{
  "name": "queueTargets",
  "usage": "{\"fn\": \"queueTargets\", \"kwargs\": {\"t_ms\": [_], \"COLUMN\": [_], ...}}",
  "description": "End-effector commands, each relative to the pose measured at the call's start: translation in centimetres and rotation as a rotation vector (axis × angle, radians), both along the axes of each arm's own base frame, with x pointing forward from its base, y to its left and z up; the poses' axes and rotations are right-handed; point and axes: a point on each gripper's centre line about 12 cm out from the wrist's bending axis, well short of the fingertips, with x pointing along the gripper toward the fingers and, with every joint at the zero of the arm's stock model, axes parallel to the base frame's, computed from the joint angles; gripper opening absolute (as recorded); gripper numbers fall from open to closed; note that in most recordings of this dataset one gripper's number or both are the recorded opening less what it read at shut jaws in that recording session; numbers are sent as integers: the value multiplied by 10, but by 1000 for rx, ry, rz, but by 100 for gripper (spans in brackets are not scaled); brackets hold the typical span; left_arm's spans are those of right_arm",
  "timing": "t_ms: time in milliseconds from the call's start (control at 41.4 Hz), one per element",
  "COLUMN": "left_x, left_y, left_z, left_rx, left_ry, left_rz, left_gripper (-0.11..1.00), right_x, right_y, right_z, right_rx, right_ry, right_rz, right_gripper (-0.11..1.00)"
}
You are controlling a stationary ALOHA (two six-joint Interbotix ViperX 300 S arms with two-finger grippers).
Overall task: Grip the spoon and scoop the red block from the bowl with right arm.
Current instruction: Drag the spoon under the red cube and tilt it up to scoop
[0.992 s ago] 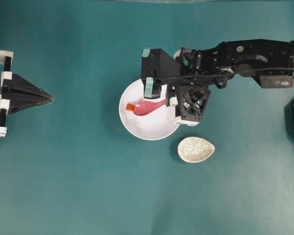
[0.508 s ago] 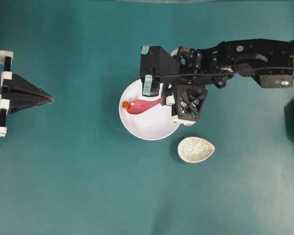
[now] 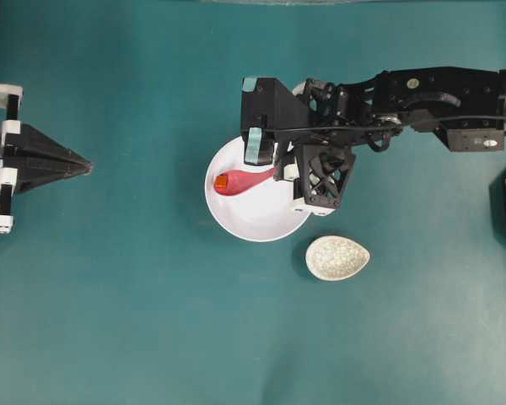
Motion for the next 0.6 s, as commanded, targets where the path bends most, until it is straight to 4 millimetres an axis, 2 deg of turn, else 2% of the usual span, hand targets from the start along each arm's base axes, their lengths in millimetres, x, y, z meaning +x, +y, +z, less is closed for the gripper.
{"fn": "queueTargets", "kwargs": {"t_ms": [0,580], "left_x": [4,4], "left_y": [1,1], "left_z": [9,9], "left_rx": [4,2], "left_ry": [-23,-20], "left_rz": [4,5], "left_gripper": [0,0], "right_x": [3,-20], "right_y": [0,2], "right_z": [16,19], "right_rx": [-3,-19], "right_ry": [-50,-115], "right_rz": [-4,-15], "right_gripper": [25,25]}}
